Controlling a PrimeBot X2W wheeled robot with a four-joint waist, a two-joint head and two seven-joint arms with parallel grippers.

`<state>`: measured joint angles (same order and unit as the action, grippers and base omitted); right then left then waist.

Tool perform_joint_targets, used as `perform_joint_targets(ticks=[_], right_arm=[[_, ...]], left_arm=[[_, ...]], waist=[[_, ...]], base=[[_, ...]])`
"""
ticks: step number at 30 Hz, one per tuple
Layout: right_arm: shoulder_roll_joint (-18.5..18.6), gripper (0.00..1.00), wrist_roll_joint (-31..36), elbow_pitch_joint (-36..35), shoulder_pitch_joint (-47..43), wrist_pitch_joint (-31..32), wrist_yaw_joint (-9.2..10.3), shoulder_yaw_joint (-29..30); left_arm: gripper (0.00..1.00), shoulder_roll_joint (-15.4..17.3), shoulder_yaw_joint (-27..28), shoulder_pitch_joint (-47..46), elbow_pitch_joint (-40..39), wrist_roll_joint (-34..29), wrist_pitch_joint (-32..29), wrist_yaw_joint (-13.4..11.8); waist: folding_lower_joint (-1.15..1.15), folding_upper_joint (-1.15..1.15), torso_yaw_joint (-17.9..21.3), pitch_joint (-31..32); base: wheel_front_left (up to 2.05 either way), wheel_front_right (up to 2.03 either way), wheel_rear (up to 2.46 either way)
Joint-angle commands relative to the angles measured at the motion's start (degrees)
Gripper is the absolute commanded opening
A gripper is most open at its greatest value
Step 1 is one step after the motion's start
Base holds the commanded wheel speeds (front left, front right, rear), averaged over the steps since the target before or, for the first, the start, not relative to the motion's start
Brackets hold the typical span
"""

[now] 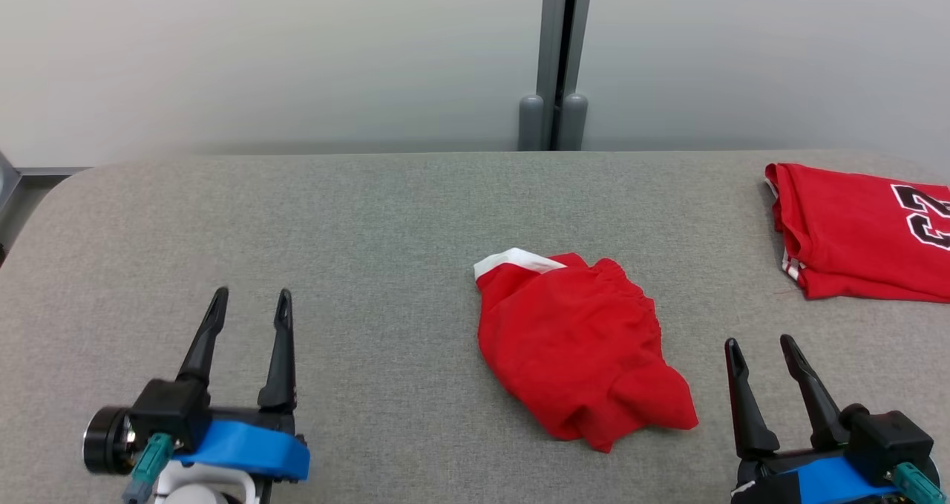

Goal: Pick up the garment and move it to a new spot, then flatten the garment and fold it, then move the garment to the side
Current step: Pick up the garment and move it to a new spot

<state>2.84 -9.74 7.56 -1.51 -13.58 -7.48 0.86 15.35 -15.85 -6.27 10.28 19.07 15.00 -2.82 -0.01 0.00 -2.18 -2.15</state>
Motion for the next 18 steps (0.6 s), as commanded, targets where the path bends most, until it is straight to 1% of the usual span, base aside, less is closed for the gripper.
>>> perform_joint_targets(ticks=[1,3,9,18], right_arm=[[0.12,1.00,0.08,0.07,-0.75,0.24,-0.02,0.38],[0.10,1.00,0.09,0.20,-1.25,0.29,-0.03,0.54],[0.10,1.00,0.04,0.83,-2.76,0.77,-0.03,1.44],[0.11,1.00,-0.12,1.35,-3.66,1.05,-0.02,1.51]], left_arm=[[1.00,-0.41,0.75,0.96,-0.39,-0.48,0.23,0.16],[1.00,-0.87,2.24,2.47,-0.59,-0.86,0.23,0.39],[1.00,-2.69,6.33,5.40,-0.04,-3.00,0.23,2.30],[1.00,-4.92,9.45,6.53,0.95,-5.67,0.24,4.43]], waist=[[0.01,0.00,-0.27,0.05],[0.01,0.00,-0.72,0.28],[0.01,0.00,-1.72,0.56],[0.01,0.00,-1.56,1.15]], base=[[0.00,0.00,0.00],[0.00,0.00,0.00],[0.00,0.00,0.00],[0.00,0.00,0.00]])
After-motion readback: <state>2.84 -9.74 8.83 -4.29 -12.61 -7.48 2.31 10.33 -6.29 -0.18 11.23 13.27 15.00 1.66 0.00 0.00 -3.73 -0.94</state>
